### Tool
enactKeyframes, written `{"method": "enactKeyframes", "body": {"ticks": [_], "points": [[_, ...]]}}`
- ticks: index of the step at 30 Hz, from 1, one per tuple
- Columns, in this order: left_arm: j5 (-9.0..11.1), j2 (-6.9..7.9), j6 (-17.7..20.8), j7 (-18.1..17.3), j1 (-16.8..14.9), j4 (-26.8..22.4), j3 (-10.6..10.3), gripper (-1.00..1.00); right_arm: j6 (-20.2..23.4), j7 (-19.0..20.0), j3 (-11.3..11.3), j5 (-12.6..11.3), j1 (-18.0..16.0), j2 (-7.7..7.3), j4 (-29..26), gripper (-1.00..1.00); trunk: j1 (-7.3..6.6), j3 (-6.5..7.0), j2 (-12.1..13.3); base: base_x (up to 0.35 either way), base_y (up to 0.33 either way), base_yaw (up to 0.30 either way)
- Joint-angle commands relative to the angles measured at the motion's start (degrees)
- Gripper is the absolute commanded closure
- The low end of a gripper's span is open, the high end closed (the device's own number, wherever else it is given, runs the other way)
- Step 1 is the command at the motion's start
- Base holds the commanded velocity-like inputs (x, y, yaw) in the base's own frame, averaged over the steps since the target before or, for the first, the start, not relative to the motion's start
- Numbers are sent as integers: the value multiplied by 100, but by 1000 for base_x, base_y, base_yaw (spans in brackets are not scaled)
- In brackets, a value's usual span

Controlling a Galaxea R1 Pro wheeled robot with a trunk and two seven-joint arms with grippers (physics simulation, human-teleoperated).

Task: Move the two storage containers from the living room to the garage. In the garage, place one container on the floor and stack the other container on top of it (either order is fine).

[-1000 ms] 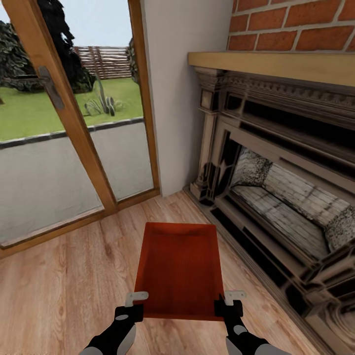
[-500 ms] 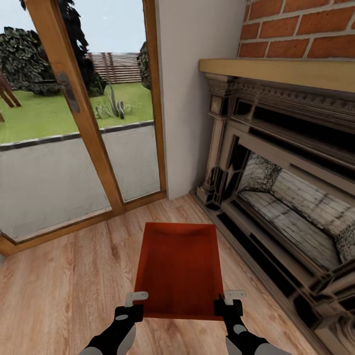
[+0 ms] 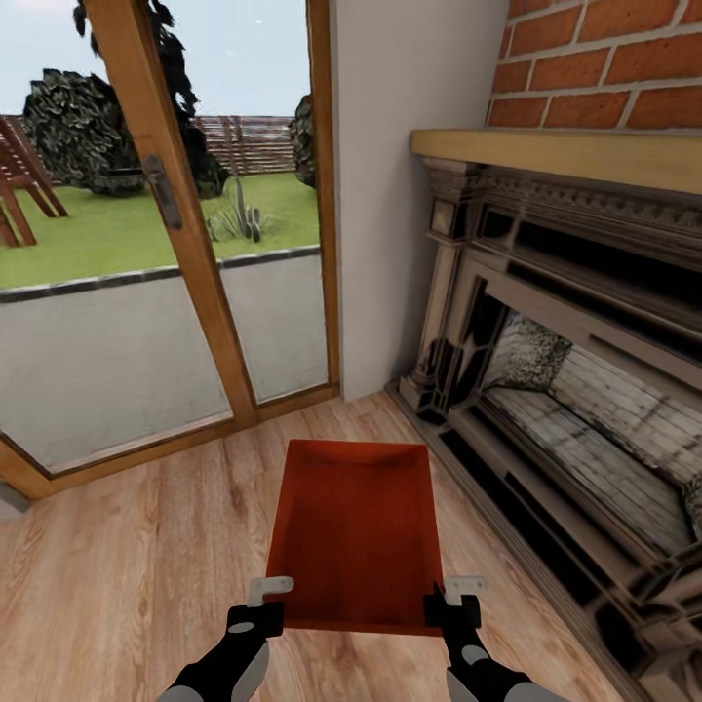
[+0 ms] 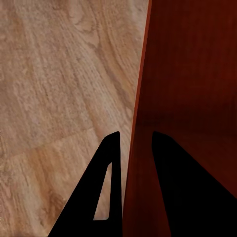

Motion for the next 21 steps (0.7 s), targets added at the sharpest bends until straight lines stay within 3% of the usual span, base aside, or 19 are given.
{"method": "enactKeyframes", "body": {"ticks": [1,21], "points": [[140,-5,20,27,2,18,-44,100,-46,-28,-20,51,-2,2,-256,100,0,4,-3,0,0,84],[141,-6,20,27,2,18,-44,100,-39,-23,-20,44,3,-7,-259,100,0,182,-3,0,0,82]]}}
